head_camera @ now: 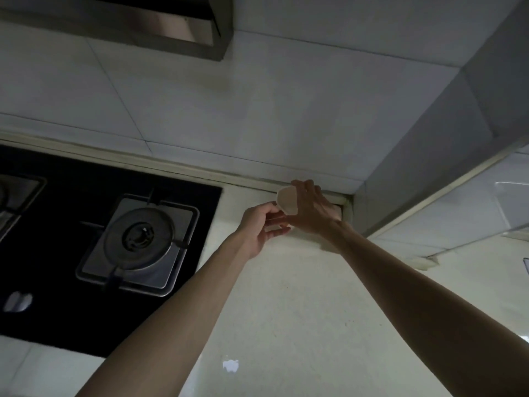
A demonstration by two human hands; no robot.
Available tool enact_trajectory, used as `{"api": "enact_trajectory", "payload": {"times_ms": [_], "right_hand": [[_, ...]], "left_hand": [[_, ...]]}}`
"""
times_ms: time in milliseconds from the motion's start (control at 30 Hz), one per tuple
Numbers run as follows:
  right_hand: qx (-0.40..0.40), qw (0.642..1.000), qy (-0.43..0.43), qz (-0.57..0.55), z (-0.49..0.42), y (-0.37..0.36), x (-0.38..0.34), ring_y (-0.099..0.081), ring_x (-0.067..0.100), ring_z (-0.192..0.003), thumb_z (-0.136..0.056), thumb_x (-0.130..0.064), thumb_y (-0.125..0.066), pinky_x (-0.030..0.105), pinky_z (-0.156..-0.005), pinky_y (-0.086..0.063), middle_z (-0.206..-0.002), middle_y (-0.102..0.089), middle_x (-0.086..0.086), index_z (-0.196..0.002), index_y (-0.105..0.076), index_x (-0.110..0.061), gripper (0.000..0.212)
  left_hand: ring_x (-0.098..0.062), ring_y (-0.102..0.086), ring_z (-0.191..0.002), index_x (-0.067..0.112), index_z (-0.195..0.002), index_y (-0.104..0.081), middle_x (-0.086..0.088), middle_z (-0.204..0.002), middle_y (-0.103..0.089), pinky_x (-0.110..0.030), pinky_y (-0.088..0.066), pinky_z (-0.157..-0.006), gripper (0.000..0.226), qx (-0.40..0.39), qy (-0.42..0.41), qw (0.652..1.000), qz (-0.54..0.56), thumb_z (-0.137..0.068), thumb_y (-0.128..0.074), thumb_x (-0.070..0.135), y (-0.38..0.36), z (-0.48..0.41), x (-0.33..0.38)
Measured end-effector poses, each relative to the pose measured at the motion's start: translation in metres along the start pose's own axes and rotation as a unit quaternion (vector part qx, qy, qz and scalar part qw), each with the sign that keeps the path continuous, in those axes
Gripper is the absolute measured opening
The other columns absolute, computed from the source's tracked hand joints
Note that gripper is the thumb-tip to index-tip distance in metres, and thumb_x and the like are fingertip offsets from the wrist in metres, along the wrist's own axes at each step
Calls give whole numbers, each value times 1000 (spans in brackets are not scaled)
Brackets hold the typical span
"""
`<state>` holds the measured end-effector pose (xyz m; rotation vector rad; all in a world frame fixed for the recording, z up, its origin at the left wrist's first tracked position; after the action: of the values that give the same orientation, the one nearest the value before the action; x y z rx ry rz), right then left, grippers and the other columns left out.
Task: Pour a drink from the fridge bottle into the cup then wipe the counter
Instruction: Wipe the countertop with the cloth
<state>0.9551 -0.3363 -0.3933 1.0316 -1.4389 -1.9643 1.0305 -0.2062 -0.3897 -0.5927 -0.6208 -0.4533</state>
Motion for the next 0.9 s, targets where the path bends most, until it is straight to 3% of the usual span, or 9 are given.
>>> {"api": "enact_trajectory", "payload": {"times_ms": [133,300,400,500,567,667,767,900], "right_hand": [[-25,999,-18,-10,-6,-13,4,-40,30,-125,-74,-47,-78,41,-89,-50,-138,-35,13,-146,-25,-17,94],[-27,999,-22,-7,-2,-17,3,-37,34,-128,-75,-47,-79,46,-95,-50,-141,-32,18,-149,-19,-15,99],[-44,999,-23,-15,4,-10,4,-35,36,-131,-77,-38,-79,49,-101,-47,-145,-29,19,-151,-16,-13,100],[-30,999,-13,-17,15,6,5,-40,35,-129,-81,-28,-76,49,-96,-48,-146,-29,17,-152,-15,-12,95],[-9,1000,-7,-22,27,19,8,-43,34,-127,-84,-24,-71,45,-92,-49,-146,-31,15,-152,-17,-11,88],[28,999,-3,-31,60,40,20,-46,32,-127,-87,-23,-64,41,-95,-47,-144,-39,15,-148,-27,-10,72],[61,998,-2,-30,108,51,42,-50,29,-123,-90,-22,-58,35,-93,-45,-136,-49,13,-138,-40,-9,52],[34,999,-35,-22,188,51,94,-56,23,-107,-92,-19,-56,30,-82,-45,-121,-56,8,-124,-53,-12,33]], "left_hand": [[-33,-63,-102,0,-106,-62,-24,-109,-65,-50,-57,-89,16,-1,20,999,29,-96,-50,4,8,-7,-9],[-34,-63,-103,-2,-109,-65,-25,-112,-67,-47,-58,-85,21,-8,23,1000,18,-97,-48,4,7,-4,-12],[-34,-63,-100,0,-102,-64,-24,-105,-67,-50,-56,-90,16,-1,23,1000,17,-96,-49,3,6,-1,-9],[-30,-67,-93,1,-106,-62,-19,-98,-69,-49,-57,-88,15,26,7,1000,5,-96,-50,3,7,6,-3],[-26,-67,-87,0,-110,-63,-15,-94,-69,-47,-59,-85,19,50,-14,998,-36,-97,-50,3,9,11,0],[-26,-67,-78,1,-100,-67,-14,-87,-69,-42,-60,-76,17,59,-63,987,-139,-94,-51,2,8,25,4],[-28,-64,-66,3,-87,-67,-14,-77,-68,-34,-56,-63,15,45,-118,960,-251,-92,-52,1,-3,40,-1],[-26,-61,-60,6,-82,-66,-16,-75,-67,-32,-52,-59,17,11,-132,917,-376,-91,-53,1,-30,56,-35]]}}
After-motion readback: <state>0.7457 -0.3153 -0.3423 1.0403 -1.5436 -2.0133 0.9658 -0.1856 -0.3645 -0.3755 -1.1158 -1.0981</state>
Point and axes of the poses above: each hand's wrist, its own z-axis away from the middle knuckle, its own y-axis out of the back of the hand, x = y × z, the point moved 2 cm from there along -z, towards the middle knuckle
